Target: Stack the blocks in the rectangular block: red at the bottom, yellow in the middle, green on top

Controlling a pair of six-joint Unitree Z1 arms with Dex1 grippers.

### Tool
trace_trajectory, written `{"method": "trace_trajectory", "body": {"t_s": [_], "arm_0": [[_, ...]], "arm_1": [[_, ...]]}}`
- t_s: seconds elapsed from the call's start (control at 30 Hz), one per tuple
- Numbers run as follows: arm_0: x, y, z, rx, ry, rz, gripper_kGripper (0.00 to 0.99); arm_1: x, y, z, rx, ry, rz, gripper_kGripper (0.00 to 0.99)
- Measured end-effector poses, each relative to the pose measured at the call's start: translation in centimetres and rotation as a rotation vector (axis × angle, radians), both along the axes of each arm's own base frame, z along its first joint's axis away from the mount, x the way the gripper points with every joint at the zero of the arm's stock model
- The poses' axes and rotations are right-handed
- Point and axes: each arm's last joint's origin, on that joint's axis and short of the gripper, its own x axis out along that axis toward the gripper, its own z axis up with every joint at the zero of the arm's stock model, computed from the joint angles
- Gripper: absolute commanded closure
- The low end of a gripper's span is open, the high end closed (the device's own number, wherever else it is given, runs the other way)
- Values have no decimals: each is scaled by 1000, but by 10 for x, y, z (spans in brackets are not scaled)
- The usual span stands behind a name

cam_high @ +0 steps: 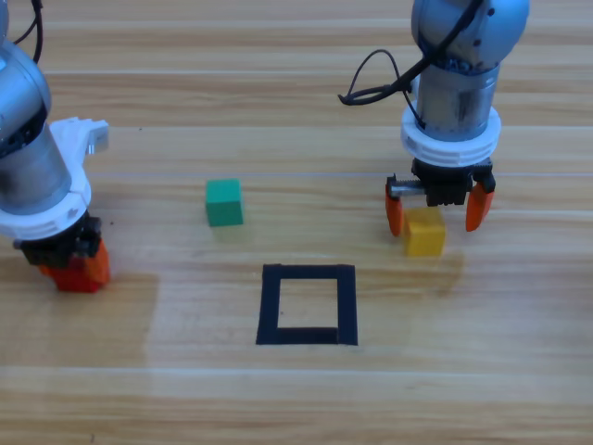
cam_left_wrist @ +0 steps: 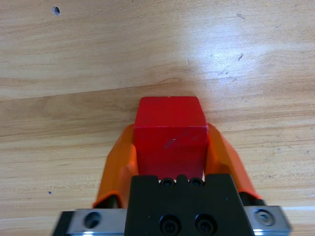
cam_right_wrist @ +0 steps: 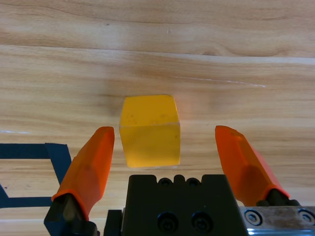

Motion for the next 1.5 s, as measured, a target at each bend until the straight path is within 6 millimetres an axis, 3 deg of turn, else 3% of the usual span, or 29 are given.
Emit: {"method": "trace_trajectory", "body": {"t_s": [0.07,0.27,0.43,0.47,0.5,0.63,0.7,0.8,0.9,1.03,1.17,1.27,1.5], "arm_0": [[0,0,0,-1,-1,0,869],[1,-1,3,-4,-8,1,873],[7,-24,34,-11,-23,64,880],[7,-33,41,-17,-32,69,933],[7,-44,50,-25,-41,65,981],[-5,-83,79,-34,-51,70,981],[-10,-100,86,-40,-53,65,981],[-13,-125,88,-40,-45,44,981],[-14,-146,75,-31,-20,15,981],[-15,-161,59,-27,19,8,979],[-14,-176,57,-47,27,10,979],[-12,-184,58,-59,27,4,978],[-14,-208,49,-66,29,-8,975]], "arm_1": [[1,0,-3,0,6,1,165],[1,2,-1,33,21,2,192],[1,2,-1,33,22,11,235],[1,2,-1,33,22,12,280],[1,2,-1,33,22,13,429],[1,1,-2,32,25,38,846],[1,1,-2,33,25,56,985],[1,1,-2,33,26,71,990],[1,1,-2,33,27,85,990],[-2,-1,-2,27,35,84,990],[-11,-8,1,8,57,76,990],[-18,-15,16,11,49,48,990],[-42,-35,76,70,-24,-10,990]]}}
